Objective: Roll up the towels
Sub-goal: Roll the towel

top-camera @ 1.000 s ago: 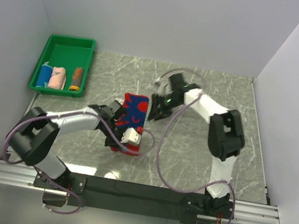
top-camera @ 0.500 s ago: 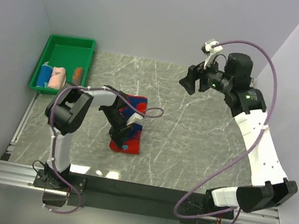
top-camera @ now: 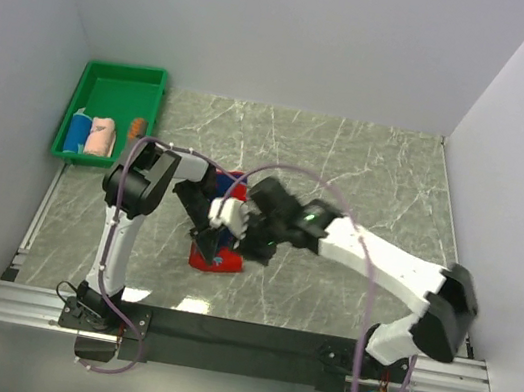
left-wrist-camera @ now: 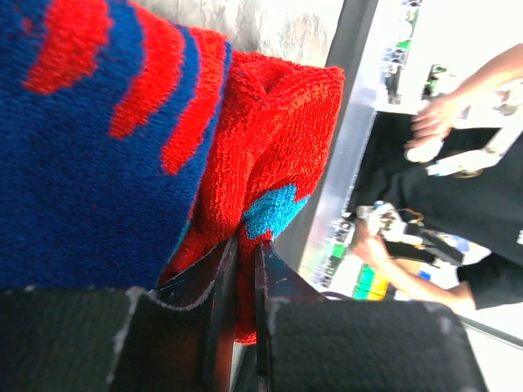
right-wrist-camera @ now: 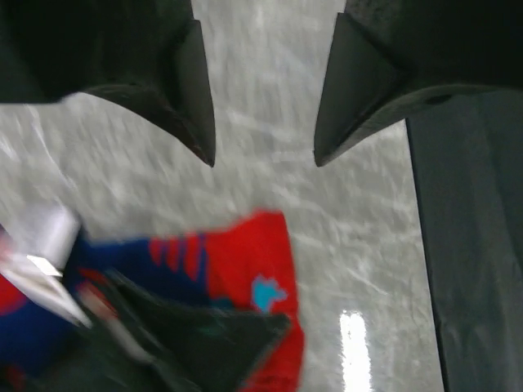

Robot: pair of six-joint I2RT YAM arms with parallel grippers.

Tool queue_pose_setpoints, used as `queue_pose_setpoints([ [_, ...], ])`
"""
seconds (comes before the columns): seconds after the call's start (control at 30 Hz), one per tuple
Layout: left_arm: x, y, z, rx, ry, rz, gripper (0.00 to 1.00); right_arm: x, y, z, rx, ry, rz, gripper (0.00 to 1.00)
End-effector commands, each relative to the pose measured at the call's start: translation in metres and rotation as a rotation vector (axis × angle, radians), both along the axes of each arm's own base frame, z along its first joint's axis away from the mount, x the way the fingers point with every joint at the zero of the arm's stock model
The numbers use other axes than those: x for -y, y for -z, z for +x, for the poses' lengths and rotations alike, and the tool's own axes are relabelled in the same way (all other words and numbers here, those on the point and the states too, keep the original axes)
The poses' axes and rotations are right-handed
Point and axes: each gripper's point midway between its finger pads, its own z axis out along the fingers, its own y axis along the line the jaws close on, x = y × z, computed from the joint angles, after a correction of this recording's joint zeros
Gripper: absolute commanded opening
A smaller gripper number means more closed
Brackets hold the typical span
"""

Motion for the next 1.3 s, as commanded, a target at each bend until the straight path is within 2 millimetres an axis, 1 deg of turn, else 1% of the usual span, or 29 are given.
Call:
queue_pose_setpoints([
  [0.0, -0.021, 0.053, 0.017, 0.16, 0.109, 0.064, 0.01, -0.039, 0.02, -0.003, 0.084, -0.035, 0.014, 0.57],
  [0.03, -0.022, 0.054, 0.016, 0.15, 0.106, 0.067, 0.01, -0.047, 0.027, -0.006, 0.093, -0.046, 0.018, 0.57],
  [0.07, -0.022, 0.054, 0.018, 0.152, 0.103, 0.067, 0.01, -0.058, 0.031, -0.004, 0.118, -0.056, 0.045, 0.56],
  [0.1, -0.024, 0.055, 0.021, 0.152, 0.096, 0.071, 0.01, -0.059, 0.049, -0.007, 0.114, -0.065, 0.015, 0.56],
  [0.13, -0.025, 0.055, 0.022, 0.152, 0.093, 0.072, 0.01, -0.064, 0.053, -0.012, 0.122, -0.079, 0.017, 0.56],
  [0.17, -0.026, 0.055, 0.024, 0.155, 0.086, 0.073, 0.01, -0.07, 0.061, -0.013, 0.124, -0.093, 0.021, 0.56],
  [0.27, -0.029, 0.057, 0.026, 0.158, 0.083, 0.081, 0.01, -0.079, 0.073, -0.02, 0.141, -0.142, 0.024, 0.57],
  [0.3, -0.03, 0.058, 0.028, 0.162, 0.082, 0.079, 0.01, -0.078, 0.083, -0.02, 0.136, -0.148, 0.006, 0.57],
  [0.37, -0.03, 0.058, 0.029, 0.162, 0.081, 0.078, 0.01, -0.082, 0.091, -0.015, 0.161, -0.15, 0.004, 0.57],
  [0.4, -0.03, 0.057, 0.031, 0.165, 0.077, 0.075, 0.01, -0.079, 0.104, -0.015, 0.159, -0.155, -0.023, 0.57],
  [0.47, -0.032, 0.058, 0.032, 0.17, 0.082, 0.077, 0.01, -0.08, 0.114, -0.009, 0.174, -0.144, -0.042, 0.57],
  [0.53, -0.032, 0.058, 0.033, 0.178, 0.087, 0.075, 0.01, -0.081, 0.119, -0.008, 0.176, -0.15, -0.05, 0.57],
  [0.6, -0.034, 0.058, 0.033, 0.178, 0.091, 0.074, 0.01, -0.081, 0.129, -0.009, 0.166, -0.159, -0.073, 0.56],
  [0.63, -0.034, 0.058, 0.033, 0.179, 0.091, 0.073, 0.01, -0.081, 0.131, -0.009, 0.16, -0.163, -0.08, 0.48],
  [0.7, -0.034, 0.056, 0.036, 0.187, 0.083, 0.064, 0.01, -0.077, 0.144, -0.016, 0.114, -0.191, -0.118, 0.33],
  [0.73, -0.034, 0.056, 0.038, 0.194, 0.079, 0.061, 0.01, -0.077, 0.147, -0.018, 0.095, -0.199, -0.126, 0.17],
  [0.77, -0.035, 0.055, 0.04, 0.201, 0.073, 0.062, 0.01, -0.074, 0.151, -0.023, 0.055, -0.203, -0.149, 0.09],
  [0.8, -0.034, 0.053, 0.042, 0.206, 0.07, 0.057, 0.01, -0.074, 0.151, -0.028, 0.013, -0.212, -0.153, 0.0],
  [0.83, -0.034, 0.048, 0.045, 0.231, 0.069, 0.05, 0.03, -0.074, 0.151, -0.034, -0.057, -0.223, -0.145, 0.0],
  [0.87, -0.036, 0.046, 0.047, 0.243, 0.063, 0.049, 0.06, -0.071, 0.15, -0.039, -0.126, -0.216, -0.174, 0.0],
  [0.9, -0.036, 0.04, 0.052, 0.278, 0.058, 0.043, 0.15, -0.07, 0.148, -0.042, -0.172, -0.21, -0.176, 0.0],
  [0.93, -0.037, 0.036, 0.055, 0.296, 0.048, 0.04, 0.2, -0.07, 0.143, -0.048, -0.249, -0.214, -0.156, 0.0],
  [0.97, -0.04, 0.033, 0.063, 0.323, 0.023, 0.034, 0.24, -0.067, 0.139, -0.051, -0.303, -0.188, -0.162, 0.0],
  [1.0, -0.041, 0.028, 0.069, 0.344, 0.007, 0.027, 0.33, -0.067, 0.136, -0.053, -0.335, -0.178, -0.157, 0.0],
  [1.03, -0.041, 0.018, 0.076, 0.379, -0.016, 0.008, 0.36, -0.066, 0.134, -0.055, -0.37, -0.167, -0.152, 0.0],
  [1.13, -0.05, -0.004, 0.101, 0.456, -0.083, -0.015, 0.4, -0.064, 0.125, -0.058, -0.487, -0.121, -0.143, 0.0],
  [1.17, -0.055, -0.013, 0.114, 0.488, -0.118, -0.028, 0.4, -0.064, 0.122, -0.059, -0.548, -0.094, -0.136, 0.0],
  [1.23, -0.061, -0.029, 0.125, 0.53, -0.156, -0.042, 0.4, -0.064, 0.119, -0.058, -0.613, -0.067, -0.135, 0.0],
  [1.27, -0.077, -0.05, 0.143, 0.591, -0.242, -0.057, 0.4, -0.065, 0.115, -0.054, -0.72, -0.025, -0.119, 0.0],
])
